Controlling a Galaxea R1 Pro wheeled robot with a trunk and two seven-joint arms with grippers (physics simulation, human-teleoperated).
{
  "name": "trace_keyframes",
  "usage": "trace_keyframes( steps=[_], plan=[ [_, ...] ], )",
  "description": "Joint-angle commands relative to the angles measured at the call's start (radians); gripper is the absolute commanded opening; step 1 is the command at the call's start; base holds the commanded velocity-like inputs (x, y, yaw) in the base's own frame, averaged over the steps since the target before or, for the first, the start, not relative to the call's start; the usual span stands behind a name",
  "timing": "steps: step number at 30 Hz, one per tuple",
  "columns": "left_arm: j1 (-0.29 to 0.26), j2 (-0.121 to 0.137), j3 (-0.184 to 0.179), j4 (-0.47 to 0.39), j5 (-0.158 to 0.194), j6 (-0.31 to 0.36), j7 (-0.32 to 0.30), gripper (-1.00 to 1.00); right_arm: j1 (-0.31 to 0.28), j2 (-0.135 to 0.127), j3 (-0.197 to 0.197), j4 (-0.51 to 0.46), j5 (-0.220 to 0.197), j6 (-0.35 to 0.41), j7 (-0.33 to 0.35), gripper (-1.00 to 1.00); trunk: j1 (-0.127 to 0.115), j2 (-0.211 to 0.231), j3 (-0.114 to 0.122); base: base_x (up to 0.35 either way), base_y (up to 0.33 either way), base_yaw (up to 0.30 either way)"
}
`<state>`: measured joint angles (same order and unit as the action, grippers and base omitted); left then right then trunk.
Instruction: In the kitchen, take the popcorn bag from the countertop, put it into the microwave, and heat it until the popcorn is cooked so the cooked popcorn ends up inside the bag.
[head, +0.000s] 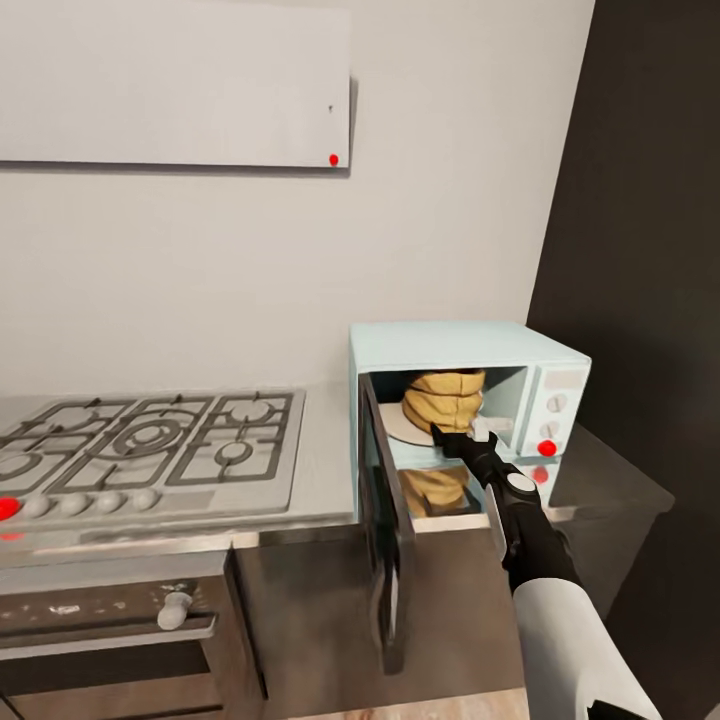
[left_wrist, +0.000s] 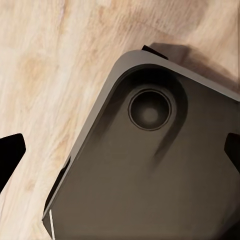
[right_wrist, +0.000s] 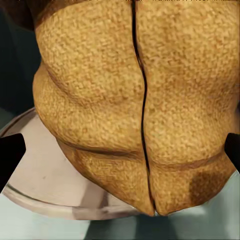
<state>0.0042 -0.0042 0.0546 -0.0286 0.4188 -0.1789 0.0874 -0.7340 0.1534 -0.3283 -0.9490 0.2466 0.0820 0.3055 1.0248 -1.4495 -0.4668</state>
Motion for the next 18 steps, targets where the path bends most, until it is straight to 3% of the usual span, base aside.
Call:
trace_keyframes(
  steps=[1, 5, 9, 15, 18],
  plan=[
    [0.0, 0.0, 0.005, -0.002, -0.003, -0.001, 0.003, 1.0, -0.001, 0.002, -0.005, -0.002, 0.008, 0.004, 0.009, 1.0, 0.0, 0.0, -0.001, 0.055, 0.0, 0.0],
    [0.0, 0.0, 0.005, -0.002, -0.003, -0.002, 0.003, 1.0, -0.001, 0.003, -0.003, -0.002, 0.005, 0.008, 0.027, 1.0, 0.0, 0.0, -0.001, 0.014, 0.0, 0.0],
    [0.0, 0.0, 0.005, -0.002, -0.003, -0.001, 0.003, 1.0, -0.001, 0.004, -0.003, -0.001, 0.008, 0.015, 0.174, 1.0, 0.0, 0.0, -0.001, 0.0, 0.0, 0.0],
    [0.0, -0.003, 0.004, -0.002, -0.006, -0.004, 0.003, 1.0, -0.001, -0.001, -0.009, -0.024, 0.008, 0.018, 0.176, 1.0, 0.0, 0.0, -0.001, -0.217, 0.0, 0.0],
    [0.0, -0.004, 0.002, -0.002, -0.009, -0.005, 0.003, 1.0, -0.001, -0.021, -0.01, -0.052, 0.008, 0.026, 0.172, 1.0, 0.0, 0.0, -0.001, -0.33, 0.0, 0.0]
  ],
)
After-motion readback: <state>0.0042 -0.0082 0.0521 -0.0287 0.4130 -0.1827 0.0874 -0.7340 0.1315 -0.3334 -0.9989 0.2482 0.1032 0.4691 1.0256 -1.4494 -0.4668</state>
